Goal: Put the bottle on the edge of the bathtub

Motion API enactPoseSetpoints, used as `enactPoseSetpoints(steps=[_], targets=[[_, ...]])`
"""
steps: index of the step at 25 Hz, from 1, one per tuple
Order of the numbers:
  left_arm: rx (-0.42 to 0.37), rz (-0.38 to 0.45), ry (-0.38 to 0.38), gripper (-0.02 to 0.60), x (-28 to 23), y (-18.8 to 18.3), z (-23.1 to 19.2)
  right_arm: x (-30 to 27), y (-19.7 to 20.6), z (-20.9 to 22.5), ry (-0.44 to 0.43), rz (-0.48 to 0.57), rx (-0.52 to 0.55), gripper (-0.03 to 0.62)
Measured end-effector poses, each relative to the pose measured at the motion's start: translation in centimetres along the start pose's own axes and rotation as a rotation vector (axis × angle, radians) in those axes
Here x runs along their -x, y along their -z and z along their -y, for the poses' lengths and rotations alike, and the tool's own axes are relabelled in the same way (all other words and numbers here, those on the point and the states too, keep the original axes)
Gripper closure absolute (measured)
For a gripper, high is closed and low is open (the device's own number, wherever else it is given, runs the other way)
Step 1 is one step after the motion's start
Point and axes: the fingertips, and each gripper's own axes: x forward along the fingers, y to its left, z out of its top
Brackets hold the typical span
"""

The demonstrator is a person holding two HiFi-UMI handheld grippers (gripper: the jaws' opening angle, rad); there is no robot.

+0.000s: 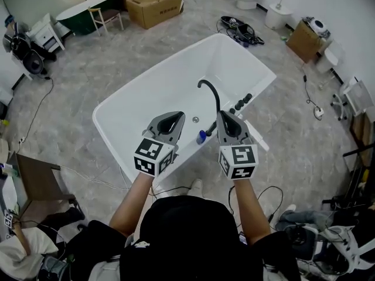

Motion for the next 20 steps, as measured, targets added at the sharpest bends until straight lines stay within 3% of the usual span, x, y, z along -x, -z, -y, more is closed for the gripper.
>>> enactPoseSetpoints(steps=[20], targets=[[0.005,0.035,0.011,0.568,1.4,-1.3,0.7,0.7,-1.9,-1.2,-0.006,0.047,0.017,0.571]])
